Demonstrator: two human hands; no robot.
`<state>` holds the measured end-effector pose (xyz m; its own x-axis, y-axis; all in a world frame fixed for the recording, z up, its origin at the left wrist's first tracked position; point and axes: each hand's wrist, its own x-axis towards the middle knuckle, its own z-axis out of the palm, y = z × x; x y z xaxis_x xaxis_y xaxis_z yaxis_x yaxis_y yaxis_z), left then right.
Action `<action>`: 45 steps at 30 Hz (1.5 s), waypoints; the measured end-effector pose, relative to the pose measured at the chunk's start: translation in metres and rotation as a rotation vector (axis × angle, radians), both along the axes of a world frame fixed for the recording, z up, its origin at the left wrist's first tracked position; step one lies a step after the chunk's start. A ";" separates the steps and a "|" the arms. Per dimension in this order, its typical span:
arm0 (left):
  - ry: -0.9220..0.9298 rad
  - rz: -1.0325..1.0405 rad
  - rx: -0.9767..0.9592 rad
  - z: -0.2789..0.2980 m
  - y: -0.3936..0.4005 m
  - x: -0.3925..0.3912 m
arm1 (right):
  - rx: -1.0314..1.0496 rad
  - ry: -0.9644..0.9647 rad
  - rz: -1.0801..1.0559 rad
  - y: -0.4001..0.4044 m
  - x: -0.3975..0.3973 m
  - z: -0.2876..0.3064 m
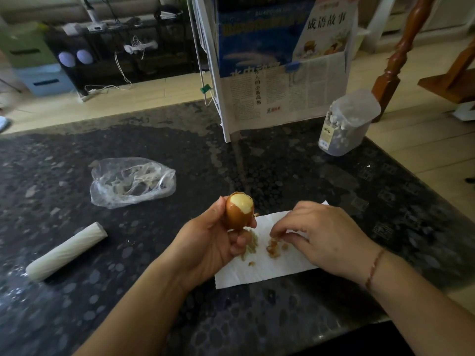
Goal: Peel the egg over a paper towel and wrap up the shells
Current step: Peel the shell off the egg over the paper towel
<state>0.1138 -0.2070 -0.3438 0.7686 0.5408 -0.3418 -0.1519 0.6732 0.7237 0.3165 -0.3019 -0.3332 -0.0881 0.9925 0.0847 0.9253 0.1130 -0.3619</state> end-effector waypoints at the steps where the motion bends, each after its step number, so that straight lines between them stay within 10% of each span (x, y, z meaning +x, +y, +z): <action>1: -0.001 -0.001 0.001 0.000 0.000 0.000 | -0.004 0.000 -0.014 0.000 0.001 0.000; 32: 0.008 -0.217 0.127 -0.003 -0.004 0.009 | 0.233 0.583 -0.085 0.000 -0.003 0.011; 45: 0.051 -0.186 0.256 -0.005 -0.004 0.010 | 0.342 0.439 -0.052 0.000 -0.015 0.012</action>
